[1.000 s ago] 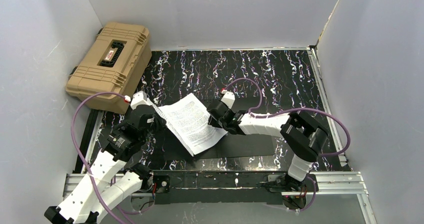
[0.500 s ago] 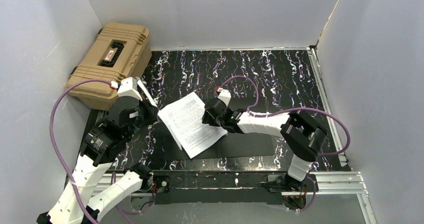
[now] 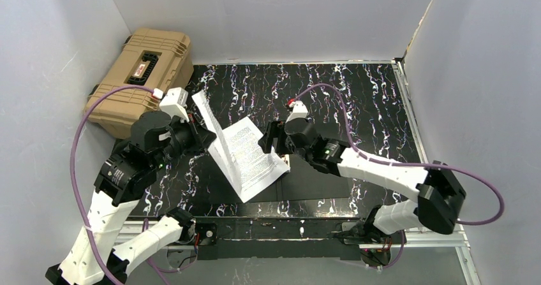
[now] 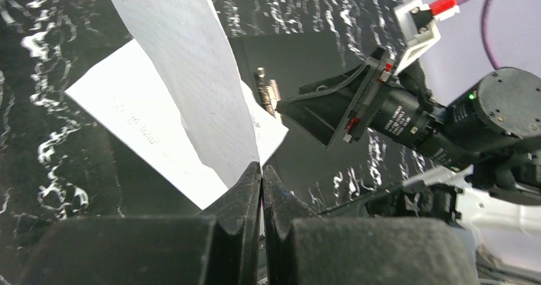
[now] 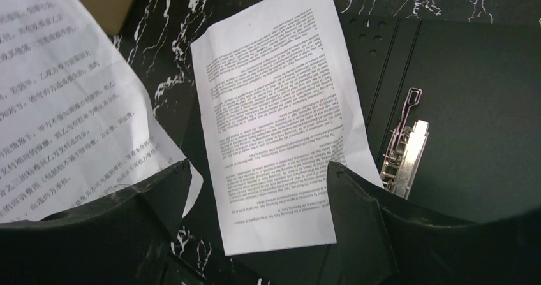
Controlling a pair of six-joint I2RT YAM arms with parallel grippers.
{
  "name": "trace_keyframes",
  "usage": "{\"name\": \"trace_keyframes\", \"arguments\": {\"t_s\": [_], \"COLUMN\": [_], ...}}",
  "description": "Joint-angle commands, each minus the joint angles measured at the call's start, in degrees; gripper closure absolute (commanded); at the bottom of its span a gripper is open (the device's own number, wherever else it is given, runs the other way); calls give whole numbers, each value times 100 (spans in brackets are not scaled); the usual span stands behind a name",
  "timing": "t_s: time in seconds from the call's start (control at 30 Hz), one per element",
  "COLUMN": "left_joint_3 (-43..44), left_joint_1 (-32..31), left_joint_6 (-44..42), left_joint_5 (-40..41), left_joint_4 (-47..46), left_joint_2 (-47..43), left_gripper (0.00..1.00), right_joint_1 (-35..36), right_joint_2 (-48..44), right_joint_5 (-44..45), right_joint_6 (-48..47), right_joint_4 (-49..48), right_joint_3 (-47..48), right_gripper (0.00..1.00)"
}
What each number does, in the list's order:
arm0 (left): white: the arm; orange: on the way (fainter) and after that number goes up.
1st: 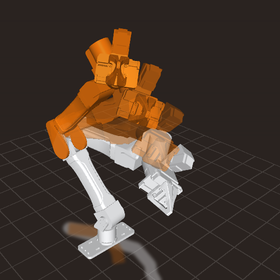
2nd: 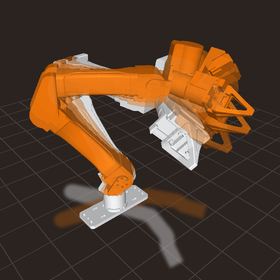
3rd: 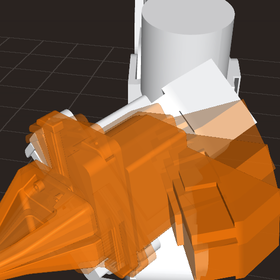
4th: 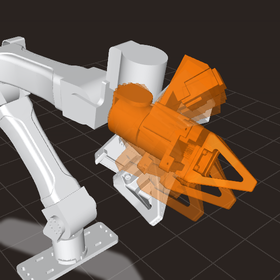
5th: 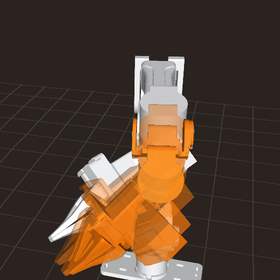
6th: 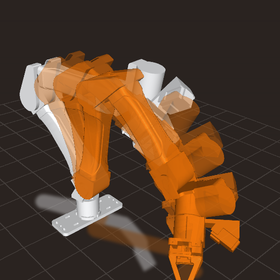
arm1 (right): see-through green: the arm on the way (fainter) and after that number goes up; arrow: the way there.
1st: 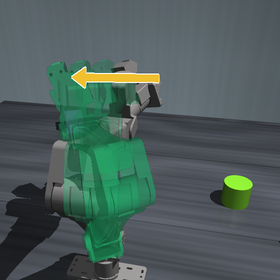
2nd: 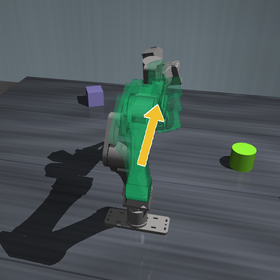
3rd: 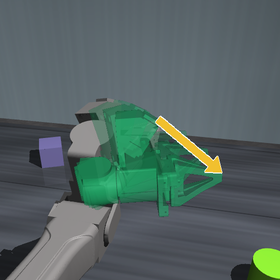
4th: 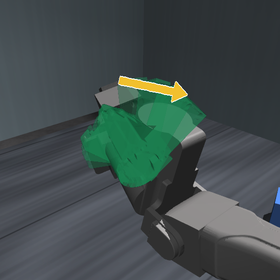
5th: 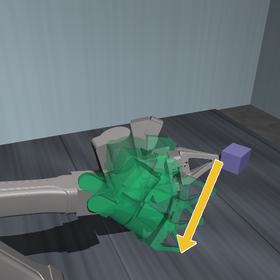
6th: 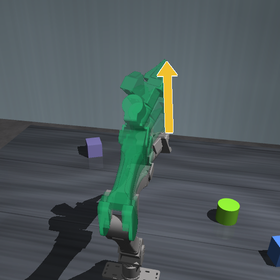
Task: Put the files into the folder
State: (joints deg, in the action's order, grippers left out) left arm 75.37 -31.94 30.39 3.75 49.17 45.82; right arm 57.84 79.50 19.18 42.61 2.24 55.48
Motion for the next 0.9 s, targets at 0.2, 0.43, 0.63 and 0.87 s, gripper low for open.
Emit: {"name": "trace_keyframes", "arguments": {"t_s": [0.2,0.43,0.63,0.87], "left_joint_3": [628,968,1132,1427], "left_joint_1": [39,39,39,39], "left_joint_6": [-668,-867,-757,-499], "left_joint_5": [-2028,-3205,-4425,-5598], "left_joint_4": [-393,-700,-1228,-1918], "left_joint_2": [74,2,-43,59], "left_gripper": [100,100,100,100], "right_joint_1": [-182,-196,-203,-196], "right_joint_2": [-1610,-2379,-2738,-2895], "right_joint_5": [-1224,-2289,-2893,-3502], "right_joint_6": [-1070,-1422,-1653,-1769], "right_joint_4": [-660,-1131,-1290,-1481], "right_joint_3": [-633,-708,-547,-325], "right_gripper": [5,1,1,1]}}
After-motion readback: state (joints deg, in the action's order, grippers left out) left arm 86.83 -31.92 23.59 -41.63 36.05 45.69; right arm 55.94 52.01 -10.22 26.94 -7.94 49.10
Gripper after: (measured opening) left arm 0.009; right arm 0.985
